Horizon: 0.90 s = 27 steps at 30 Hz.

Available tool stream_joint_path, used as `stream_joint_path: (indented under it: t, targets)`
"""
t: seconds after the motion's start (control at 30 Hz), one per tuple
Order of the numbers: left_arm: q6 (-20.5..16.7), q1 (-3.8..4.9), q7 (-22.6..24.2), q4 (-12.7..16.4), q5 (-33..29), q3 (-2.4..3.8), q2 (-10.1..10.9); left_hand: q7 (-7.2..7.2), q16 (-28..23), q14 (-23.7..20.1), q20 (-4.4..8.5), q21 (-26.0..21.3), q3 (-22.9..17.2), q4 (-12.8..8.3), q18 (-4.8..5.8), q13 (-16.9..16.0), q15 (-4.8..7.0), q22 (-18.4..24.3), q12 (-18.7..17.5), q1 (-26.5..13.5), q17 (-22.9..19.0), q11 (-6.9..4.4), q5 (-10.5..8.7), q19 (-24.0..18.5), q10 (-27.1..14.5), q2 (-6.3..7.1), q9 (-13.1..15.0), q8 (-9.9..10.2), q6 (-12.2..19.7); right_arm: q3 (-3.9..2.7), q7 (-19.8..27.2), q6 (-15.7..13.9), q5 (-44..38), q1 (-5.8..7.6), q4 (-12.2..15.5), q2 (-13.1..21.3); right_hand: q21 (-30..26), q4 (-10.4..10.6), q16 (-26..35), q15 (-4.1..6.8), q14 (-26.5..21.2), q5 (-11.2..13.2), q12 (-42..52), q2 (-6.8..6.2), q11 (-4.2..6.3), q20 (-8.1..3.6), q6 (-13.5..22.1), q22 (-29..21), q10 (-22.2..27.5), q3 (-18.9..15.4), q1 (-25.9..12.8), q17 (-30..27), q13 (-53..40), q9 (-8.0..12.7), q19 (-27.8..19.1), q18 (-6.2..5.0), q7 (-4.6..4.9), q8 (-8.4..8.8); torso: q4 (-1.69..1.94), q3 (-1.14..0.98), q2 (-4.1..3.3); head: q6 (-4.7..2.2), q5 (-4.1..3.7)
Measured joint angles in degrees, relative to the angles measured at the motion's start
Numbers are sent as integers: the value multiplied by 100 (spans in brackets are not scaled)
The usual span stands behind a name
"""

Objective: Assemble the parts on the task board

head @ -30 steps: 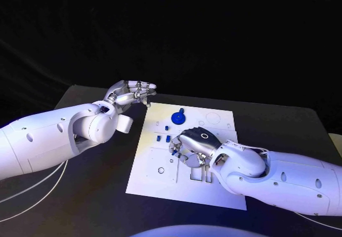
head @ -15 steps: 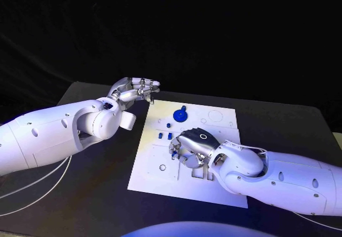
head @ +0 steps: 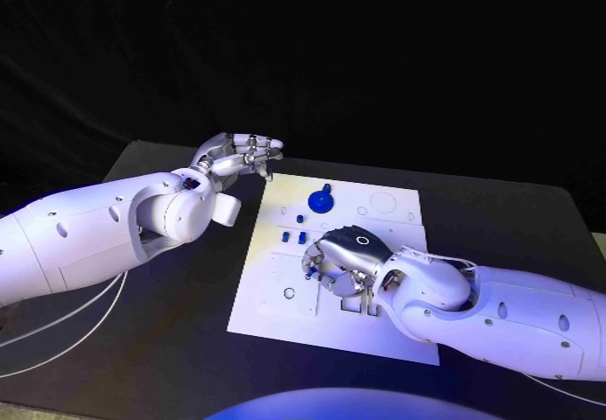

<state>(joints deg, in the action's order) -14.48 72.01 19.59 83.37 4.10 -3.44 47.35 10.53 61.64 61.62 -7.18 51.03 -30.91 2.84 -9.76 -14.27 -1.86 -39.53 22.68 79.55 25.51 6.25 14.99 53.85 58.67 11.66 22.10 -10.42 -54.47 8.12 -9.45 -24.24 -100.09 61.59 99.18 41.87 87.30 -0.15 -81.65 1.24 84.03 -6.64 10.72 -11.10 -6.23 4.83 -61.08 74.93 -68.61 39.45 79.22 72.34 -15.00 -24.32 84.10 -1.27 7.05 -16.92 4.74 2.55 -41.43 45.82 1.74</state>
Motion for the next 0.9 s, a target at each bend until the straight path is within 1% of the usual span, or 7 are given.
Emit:
stream_joint_path:
  t: [0.4,0.57,0.67,0.7,0.77,0.9]
  targets:
    - [0,0,-10,-3,-4,0,2,0,0,0,0,0,0,0,0,1,0,0,0,0,-5,0,0,0,0,0,0,0,0,-8,4,64,-9,7,-27,-21,0,0,0,0,0,1,-10,0,20,0,1,-1,-20,0,0,-6,-9,-1,0,0,-1,0,0,0,1,13,-8]
    - [0,0,-13,-3,-5,0,3,0,0,0,-21,0,0,0,0,-5,0,7,0,0,-5,0,0,21,1,0,1,0,0,13,5,115,-9,-4,-28,-49,0,1,0,0,0,3,-21,0,21,0,1,-1,-22,-1,0,-6,-9,1,0,0,-1,1,1,0,1,22,-8]
    - [0,0,-15,-3,-5,0,3,0,0,0,-21,0,0,0,0,-4,0,7,-1,0,-5,0,0,21,1,0,1,0,0,14,3,137,-11,-4,-34,-62,0,1,0,0,0,13,-21,-1,30,0,1,-1,-33,-1,0,-6,-10,-3,0,0,-1,10,1,1,1,23,-9]
    - [0,0,-16,-3,-5,0,3,0,0,0,-21,0,0,0,0,-5,0,7,-1,0,-4,0,0,21,1,0,1,0,0,14,0,143,-11,-4,-36,-66,0,1,0,0,0,14,-22,-1,49,0,1,-1,-70,-1,0,-6,-9,-3,0,0,-1,11,2,3,1,23,-12]
    - [0,0,-20,-3,-5,0,3,0,0,0,-21,0,0,0,0,-4,0,7,23,0,-11,22,0,21,-21,0,1,0,0,14,-4,153,-13,-4,-38,-75,0,1,0,0,0,14,-22,-1,50,0,1,-2,-71,-1,0,-6,-9,-3,0,0,-2,11,3,4,1,26,-20]
    - [0,0,-29,-4,-6,0,4,0,0,0,-21,1,0,0,0,-4,0,7,27,0,-11,21,0,21,-20,0,1,0,0,19,-13,170,-21,-3,-39,-87,0,-1,0,0,0,14,-22,-1,50,0,9,-2,-72,-3,0,-6,-6,-2,0,0,-10,12,3,5,1,30,-26]
